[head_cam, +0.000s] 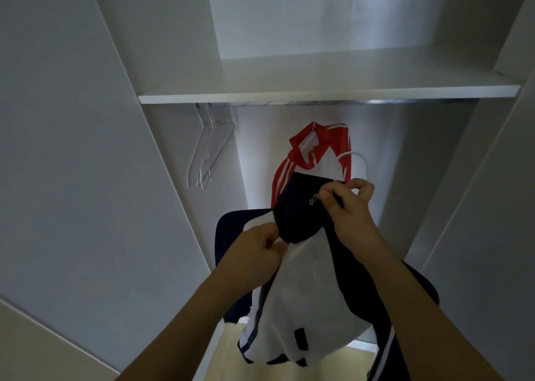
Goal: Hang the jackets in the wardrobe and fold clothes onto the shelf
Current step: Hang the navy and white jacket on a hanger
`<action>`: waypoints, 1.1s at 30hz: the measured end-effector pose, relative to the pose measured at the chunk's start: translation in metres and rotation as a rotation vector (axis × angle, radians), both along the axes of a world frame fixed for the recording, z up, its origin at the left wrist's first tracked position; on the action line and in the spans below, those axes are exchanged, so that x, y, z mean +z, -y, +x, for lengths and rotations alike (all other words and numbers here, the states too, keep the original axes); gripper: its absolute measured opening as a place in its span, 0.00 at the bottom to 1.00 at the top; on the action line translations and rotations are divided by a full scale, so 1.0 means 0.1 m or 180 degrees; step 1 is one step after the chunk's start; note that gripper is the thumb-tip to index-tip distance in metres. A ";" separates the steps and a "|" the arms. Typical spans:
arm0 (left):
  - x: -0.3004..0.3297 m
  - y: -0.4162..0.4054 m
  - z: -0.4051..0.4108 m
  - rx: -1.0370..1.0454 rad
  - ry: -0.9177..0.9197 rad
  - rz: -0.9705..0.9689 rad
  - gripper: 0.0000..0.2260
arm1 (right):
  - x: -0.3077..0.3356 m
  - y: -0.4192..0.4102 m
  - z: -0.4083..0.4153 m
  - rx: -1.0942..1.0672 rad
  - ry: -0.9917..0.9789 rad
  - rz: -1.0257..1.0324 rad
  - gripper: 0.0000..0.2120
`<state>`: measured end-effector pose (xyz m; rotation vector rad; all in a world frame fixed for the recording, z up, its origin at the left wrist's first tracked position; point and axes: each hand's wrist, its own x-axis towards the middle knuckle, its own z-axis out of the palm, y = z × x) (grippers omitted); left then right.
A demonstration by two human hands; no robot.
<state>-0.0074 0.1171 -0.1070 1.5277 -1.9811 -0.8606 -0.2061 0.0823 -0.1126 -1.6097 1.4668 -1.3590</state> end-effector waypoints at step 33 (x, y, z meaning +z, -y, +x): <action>-0.30 0.07 1.80 0.0658 0.0730 -0.0409 0.09 | 0.13 0.73 0.97 0.2227 -0.1449 0.0730 0.08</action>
